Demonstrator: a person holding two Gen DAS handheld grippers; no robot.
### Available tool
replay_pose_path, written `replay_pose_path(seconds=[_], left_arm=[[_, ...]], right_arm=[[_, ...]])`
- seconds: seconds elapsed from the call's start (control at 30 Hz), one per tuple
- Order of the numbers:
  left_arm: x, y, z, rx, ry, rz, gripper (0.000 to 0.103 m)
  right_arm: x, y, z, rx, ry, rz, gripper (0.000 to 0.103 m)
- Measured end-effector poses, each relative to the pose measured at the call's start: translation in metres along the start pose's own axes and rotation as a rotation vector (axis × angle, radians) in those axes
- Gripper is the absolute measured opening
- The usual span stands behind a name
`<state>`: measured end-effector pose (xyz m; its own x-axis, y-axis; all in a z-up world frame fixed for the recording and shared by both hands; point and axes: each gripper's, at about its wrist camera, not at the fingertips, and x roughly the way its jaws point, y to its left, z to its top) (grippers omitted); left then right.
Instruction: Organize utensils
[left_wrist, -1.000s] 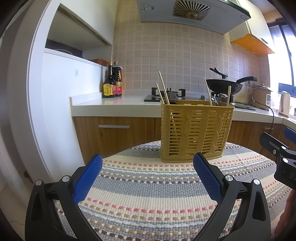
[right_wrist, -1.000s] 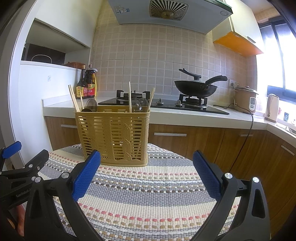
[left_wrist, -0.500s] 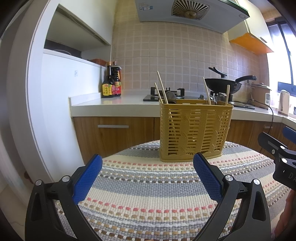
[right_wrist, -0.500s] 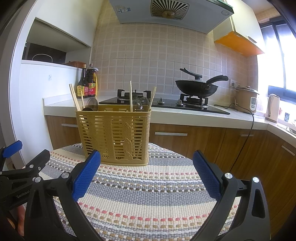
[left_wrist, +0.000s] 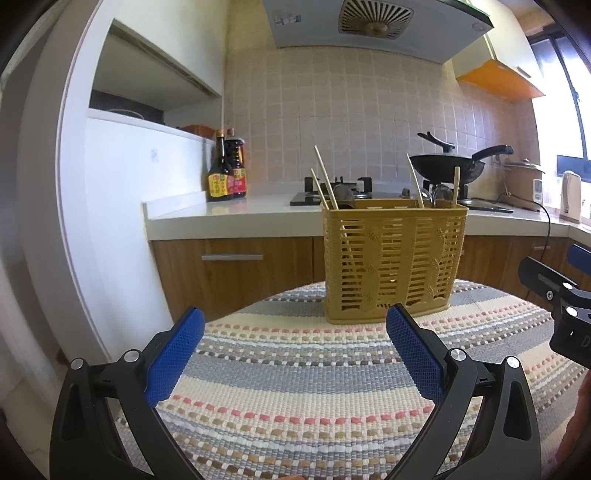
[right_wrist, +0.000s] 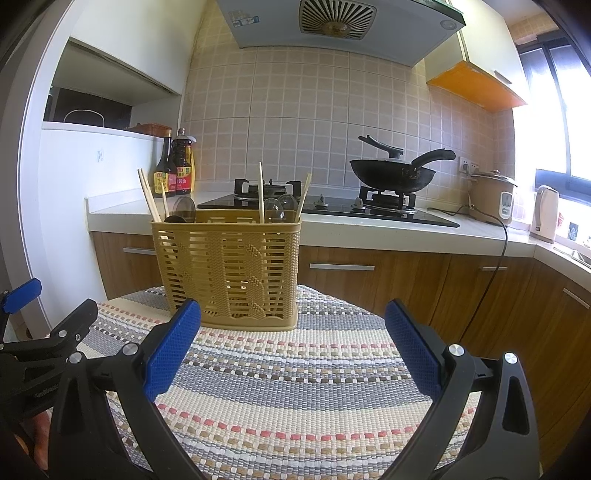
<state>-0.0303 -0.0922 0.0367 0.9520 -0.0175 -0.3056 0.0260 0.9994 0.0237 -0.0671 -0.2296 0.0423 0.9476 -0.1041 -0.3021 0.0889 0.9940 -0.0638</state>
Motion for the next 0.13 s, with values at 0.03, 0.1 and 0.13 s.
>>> replay_pose_path(seconds=[0.03,0.1,0.13], left_arm=[[0.0002,0.0006,-0.0001,-0.005,0.003,-0.001,0.096],[0.0018,0.0014,-0.0003,-0.008,0.013,-0.006,0.096],[0.0024,0.0012,-0.0003,-0.008,0.017,-0.008,0.096]], right_arm=[[-0.0001,0.0001,-0.0001,0.0,0.0,-0.001,0.095],[-0.0003,-0.0003,0.0002,0.0,0.001,0.0,0.095],[-0.0003,-0.0002,0.0003,0.0,0.002,0.001,0.095]])
